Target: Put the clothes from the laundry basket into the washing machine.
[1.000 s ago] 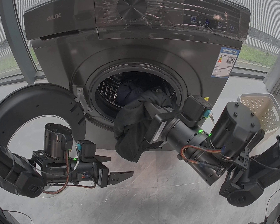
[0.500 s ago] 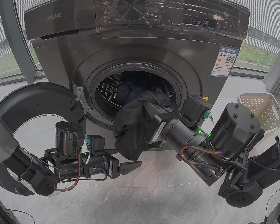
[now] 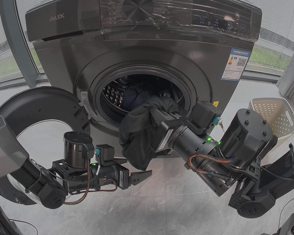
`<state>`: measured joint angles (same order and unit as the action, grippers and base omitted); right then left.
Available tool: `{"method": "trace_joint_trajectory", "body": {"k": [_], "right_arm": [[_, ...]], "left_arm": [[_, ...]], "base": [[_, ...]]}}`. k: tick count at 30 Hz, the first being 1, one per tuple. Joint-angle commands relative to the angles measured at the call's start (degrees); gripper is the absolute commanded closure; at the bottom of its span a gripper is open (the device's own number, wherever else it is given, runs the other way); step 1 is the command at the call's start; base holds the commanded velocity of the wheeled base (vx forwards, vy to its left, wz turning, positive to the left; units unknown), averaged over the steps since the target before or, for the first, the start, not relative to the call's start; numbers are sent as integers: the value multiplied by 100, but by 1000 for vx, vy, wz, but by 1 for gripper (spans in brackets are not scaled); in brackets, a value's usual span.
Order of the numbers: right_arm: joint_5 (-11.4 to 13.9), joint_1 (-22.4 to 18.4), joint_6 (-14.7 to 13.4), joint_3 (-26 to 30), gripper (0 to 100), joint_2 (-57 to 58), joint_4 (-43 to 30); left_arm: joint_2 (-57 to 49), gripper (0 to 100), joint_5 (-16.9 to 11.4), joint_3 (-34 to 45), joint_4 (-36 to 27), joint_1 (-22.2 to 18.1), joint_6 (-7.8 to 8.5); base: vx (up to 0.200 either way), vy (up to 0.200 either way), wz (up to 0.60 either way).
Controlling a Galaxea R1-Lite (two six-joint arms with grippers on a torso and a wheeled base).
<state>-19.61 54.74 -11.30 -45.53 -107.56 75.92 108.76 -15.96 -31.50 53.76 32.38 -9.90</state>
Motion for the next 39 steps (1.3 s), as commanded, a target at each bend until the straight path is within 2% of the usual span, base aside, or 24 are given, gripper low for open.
{"method": "trace_joint_trajectory", "body": {"k": [1, 10, 14, 24, 29, 30, 39], "right_arm": [[2, 2, 5, -8, 100, -2, 1], [2, 2, 5, -8, 100, 7, 1], [2, 2, 5, 0, 100, -2, 10], [2, 2, 5, 0, 100, -2, 1], [2, 2, 5, 0, 100, -2, 1], [2, 2, 5, 0, 100, -2, 1], [2, 2, 5, 27, 100, -37, 1]], "left_arm": [[101, 0, 5, 21, 3, 5, 6], [268, 0, 14, -58, 12, 5, 14], [374, 0, 260, -286, 82, -12, 6], [409, 0, 304, -286, 407, -21, -12], [409, 0, 444, -260, 574, -30, 6], [409, 100, 471, -251, 636, -30, 6], [321, 100, 585, 39, 1005, 14, 58]], "base": [[0, 0, 0], [0, 0, 0], [0, 0, 0], [0, 0, 0], [0, 0, 0], [0, 0, 0], [0, 0, 0]]}}
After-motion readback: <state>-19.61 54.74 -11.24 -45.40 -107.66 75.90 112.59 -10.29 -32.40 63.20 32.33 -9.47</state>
